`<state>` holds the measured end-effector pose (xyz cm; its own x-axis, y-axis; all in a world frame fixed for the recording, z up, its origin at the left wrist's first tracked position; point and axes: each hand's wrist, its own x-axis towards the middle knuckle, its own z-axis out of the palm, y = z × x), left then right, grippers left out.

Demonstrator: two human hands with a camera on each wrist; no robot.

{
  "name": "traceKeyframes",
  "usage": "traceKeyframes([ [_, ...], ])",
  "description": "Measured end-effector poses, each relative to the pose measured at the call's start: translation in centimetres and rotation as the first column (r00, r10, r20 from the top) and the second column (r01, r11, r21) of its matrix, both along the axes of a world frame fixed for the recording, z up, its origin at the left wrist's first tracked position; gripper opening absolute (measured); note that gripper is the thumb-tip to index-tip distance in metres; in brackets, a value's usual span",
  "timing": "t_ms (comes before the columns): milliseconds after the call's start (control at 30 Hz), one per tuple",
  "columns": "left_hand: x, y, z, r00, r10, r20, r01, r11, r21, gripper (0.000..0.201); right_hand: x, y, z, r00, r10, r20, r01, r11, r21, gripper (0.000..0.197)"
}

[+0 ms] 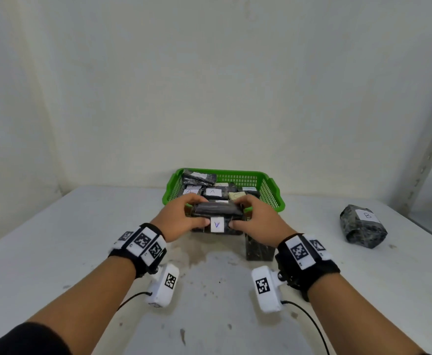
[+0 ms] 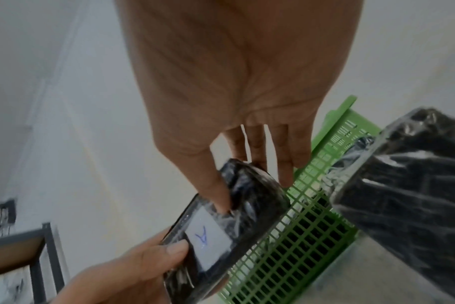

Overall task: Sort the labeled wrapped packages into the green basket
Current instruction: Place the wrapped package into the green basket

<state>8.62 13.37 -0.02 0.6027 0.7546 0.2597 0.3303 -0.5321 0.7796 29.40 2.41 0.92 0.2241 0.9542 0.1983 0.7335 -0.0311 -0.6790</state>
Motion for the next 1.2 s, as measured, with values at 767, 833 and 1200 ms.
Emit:
traceKeyframes([
  [767, 1.9, 1.1, -3.2, 0.812, 0.075, 0.578, 0.193, 0.901, -0.388, 0.05, -0.1, 3.1, -3.5, 0.725, 0.101, -0.682, 0.102, 0.963, 0.25, 0.05],
  [833, 1.8, 1.0, -3.3, 0.816, 0.048, 0.577, 0.21, 0.904, -0.372, 0.06, -0.1, 3.1, -3.5, 0.744, 0.101, -0.66, 0.103, 0.959, 0.263, 0.056],
  [1200, 1.4, 0.8, -3.4, 0.778, 0.093, 0.622, 0.214, 0.891, -0.401, 0.049, -0.2, 2.3, -3.7, 0.661, 0.155, -0.734, 0.033, 0.972, 0.234, 0.061],
])
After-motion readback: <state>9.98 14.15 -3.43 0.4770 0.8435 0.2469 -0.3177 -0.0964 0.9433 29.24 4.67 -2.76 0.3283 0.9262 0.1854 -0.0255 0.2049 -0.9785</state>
